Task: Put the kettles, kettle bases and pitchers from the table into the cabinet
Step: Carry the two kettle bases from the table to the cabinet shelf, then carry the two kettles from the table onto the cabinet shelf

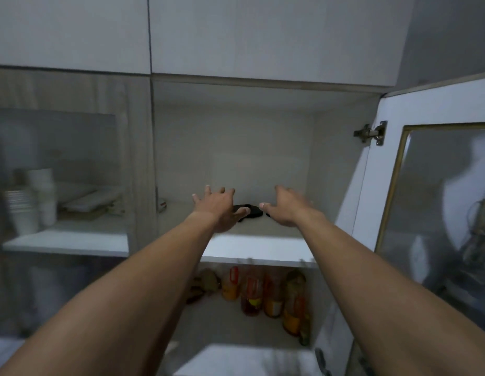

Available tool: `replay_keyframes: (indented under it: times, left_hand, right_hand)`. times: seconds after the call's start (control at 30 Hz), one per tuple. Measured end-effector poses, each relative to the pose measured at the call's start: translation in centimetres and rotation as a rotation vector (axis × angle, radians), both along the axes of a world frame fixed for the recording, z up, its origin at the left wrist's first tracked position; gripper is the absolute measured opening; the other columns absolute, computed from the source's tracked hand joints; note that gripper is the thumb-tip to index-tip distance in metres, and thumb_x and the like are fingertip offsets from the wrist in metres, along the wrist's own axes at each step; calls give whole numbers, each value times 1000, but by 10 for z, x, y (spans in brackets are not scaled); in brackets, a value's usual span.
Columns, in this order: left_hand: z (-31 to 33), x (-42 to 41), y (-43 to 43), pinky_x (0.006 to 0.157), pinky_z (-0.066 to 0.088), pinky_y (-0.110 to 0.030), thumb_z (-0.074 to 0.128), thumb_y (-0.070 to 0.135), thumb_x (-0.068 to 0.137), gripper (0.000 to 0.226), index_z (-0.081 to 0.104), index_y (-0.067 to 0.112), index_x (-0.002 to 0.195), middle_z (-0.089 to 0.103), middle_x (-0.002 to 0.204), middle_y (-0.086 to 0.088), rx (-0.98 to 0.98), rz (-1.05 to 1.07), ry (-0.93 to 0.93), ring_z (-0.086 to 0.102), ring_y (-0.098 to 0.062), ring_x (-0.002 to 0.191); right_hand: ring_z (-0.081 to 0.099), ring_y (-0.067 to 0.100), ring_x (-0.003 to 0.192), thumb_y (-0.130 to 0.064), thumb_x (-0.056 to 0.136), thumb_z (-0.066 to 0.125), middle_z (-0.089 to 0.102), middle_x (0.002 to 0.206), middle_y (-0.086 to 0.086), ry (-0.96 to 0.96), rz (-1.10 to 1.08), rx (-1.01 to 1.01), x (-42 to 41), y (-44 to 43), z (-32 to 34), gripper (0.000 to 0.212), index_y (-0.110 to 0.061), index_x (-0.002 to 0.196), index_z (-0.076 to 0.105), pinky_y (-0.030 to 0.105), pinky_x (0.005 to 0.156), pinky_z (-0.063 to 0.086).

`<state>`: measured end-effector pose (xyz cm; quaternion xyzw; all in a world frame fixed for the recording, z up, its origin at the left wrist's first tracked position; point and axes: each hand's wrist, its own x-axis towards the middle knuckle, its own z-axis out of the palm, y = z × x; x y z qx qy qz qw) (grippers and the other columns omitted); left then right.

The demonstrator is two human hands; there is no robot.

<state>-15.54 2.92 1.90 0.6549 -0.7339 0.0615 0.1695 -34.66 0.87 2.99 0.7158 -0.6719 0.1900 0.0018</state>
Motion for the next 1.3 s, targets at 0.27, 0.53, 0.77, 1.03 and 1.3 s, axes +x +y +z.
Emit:
replay_keyframes:
  times: [0.27, 0.53, 0.77, 1.03, 1.3]
  left_hand:
    - [-12, 76, 150, 112, 12, -70, 40, 72, 90, 83, 27, 21, 154, 29, 161, -6, 1, 127, -6, 12, -40, 150]
    - [-19, 192, 283, 112, 19, -70, 44, 69, 90, 80, 27, 25, 154, 28, 161, -2, -25, 359, 18, 18, -39, 148]
    - [-35, 291, 393, 111, 23, -70, 41, 69, 91, 78, 33, 19, 151, 35, 156, -7, -53, 641, 35, 20, -39, 147]
    - [-52, 353, 502, 110, 30, -64, 43, 69, 90, 75, 40, 20, 146, 43, 152, -5, -73, 957, 35, 31, -35, 143]
    - [-93, 349, 593, 111, 24, -66, 46, 65, 92, 71, 38, 22, 149, 35, 157, -3, -42, 1239, 107, 22, -33, 147]
  right_hand:
    - [40, 40, 138, -65, 92, 52, 49, 148, 15, 10, 134, 30, 72, 116, -12, 71, -16, 143, 44, 60, 109, 39]
    - [31, 37, 148, -64, 93, 53, 37, 160, 13, -20, 407, 38, 199, 208, -19, 81, -18, 156, 31, 58, 116, 34]
    - [41, 38, 141, -62, 91, 56, 44, 152, 16, -46, 719, 48, 323, 266, -36, 77, -17, 151, 35, 54, 112, 38]
    - [40, 37, 143, -61, 95, 52, 40, 157, 14, -16, 1025, 75, 424, 335, -57, 80, -18, 157, 26, 55, 112, 39]
    - [42, 38, 140, -61, 96, 51, 39, 156, 15, 34, 1286, 152, 482, 403, -95, 79, -17, 157, 27, 53, 109, 42]
